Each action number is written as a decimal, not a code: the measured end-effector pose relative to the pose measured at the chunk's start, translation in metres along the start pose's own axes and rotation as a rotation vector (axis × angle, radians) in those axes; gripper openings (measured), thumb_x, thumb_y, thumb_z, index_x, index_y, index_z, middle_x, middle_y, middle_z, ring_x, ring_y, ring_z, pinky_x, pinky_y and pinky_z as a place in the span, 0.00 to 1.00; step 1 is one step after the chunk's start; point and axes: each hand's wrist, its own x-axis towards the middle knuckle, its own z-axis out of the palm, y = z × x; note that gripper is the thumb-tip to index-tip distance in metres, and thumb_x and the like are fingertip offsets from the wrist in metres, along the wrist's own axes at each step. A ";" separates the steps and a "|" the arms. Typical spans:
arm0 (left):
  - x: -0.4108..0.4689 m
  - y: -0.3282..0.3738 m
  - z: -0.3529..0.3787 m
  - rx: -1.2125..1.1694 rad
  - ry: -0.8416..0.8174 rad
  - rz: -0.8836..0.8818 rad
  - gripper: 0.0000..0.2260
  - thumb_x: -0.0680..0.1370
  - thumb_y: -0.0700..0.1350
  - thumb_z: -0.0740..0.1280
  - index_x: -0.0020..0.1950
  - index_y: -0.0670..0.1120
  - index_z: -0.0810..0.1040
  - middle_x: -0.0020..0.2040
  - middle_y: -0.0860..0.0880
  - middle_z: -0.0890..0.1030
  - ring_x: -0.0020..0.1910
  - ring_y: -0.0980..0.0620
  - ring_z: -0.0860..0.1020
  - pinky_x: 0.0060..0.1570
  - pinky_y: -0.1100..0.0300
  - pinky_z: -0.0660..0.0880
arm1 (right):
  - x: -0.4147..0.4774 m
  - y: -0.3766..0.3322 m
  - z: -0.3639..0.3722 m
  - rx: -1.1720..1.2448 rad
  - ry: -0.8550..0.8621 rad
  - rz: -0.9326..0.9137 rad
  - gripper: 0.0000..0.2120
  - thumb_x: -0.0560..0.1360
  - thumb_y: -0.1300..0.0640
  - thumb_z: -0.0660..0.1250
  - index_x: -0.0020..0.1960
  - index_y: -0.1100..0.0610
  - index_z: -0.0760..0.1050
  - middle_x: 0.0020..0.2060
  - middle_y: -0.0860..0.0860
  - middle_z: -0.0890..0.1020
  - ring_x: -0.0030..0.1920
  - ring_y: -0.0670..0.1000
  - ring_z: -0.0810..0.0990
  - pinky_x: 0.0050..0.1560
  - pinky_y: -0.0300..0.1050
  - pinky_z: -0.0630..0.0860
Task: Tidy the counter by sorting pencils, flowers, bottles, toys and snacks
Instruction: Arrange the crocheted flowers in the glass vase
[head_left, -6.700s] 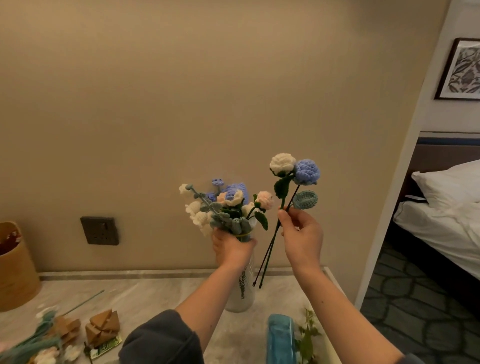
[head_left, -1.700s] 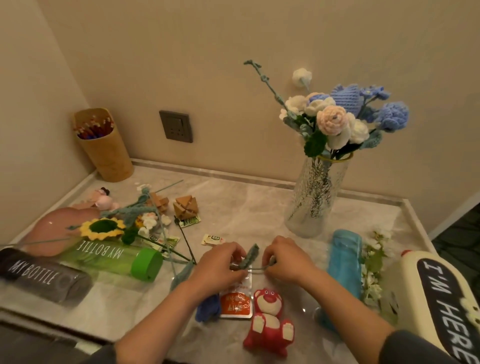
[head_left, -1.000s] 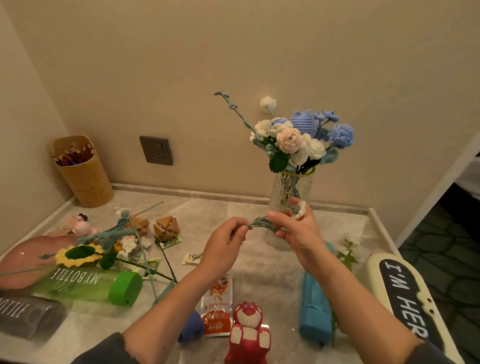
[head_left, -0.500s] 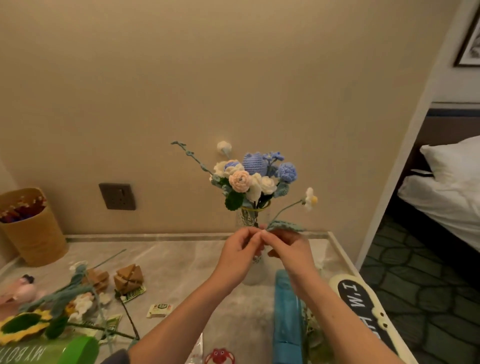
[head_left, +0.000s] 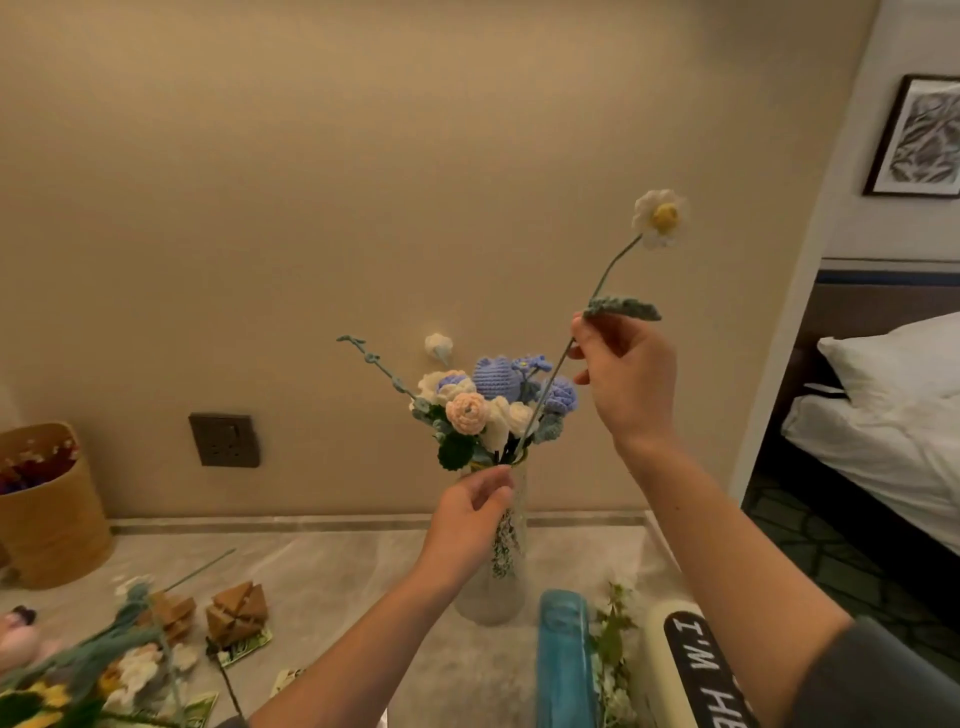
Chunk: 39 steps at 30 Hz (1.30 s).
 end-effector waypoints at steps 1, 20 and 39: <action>0.000 0.000 -0.001 0.005 0.005 -0.006 0.12 0.80 0.40 0.63 0.63 0.47 0.77 0.56 0.53 0.81 0.53 0.64 0.77 0.45 0.79 0.70 | 0.005 -0.003 0.001 -0.019 0.006 -0.025 0.06 0.76 0.56 0.70 0.40 0.53 0.81 0.31 0.48 0.82 0.32 0.50 0.82 0.34 0.55 0.80; 0.011 0.004 0.009 -0.047 0.010 -0.077 0.20 0.80 0.36 0.60 0.72 0.45 0.68 0.49 0.52 0.80 0.46 0.54 0.78 0.41 0.71 0.74 | 0.002 0.026 0.017 -0.111 -0.072 -0.032 0.08 0.77 0.55 0.70 0.46 0.58 0.84 0.37 0.51 0.85 0.37 0.52 0.82 0.43 0.57 0.80; 0.016 -0.001 0.016 0.020 -0.043 -0.073 0.22 0.80 0.36 0.57 0.73 0.51 0.66 0.37 0.47 0.77 0.29 0.57 0.72 0.31 0.68 0.70 | -0.079 0.117 0.028 -0.287 -0.323 0.205 0.05 0.75 0.59 0.69 0.42 0.52 0.82 0.34 0.49 0.83 0.35 0.51 0.79 0.33 0.47 0.70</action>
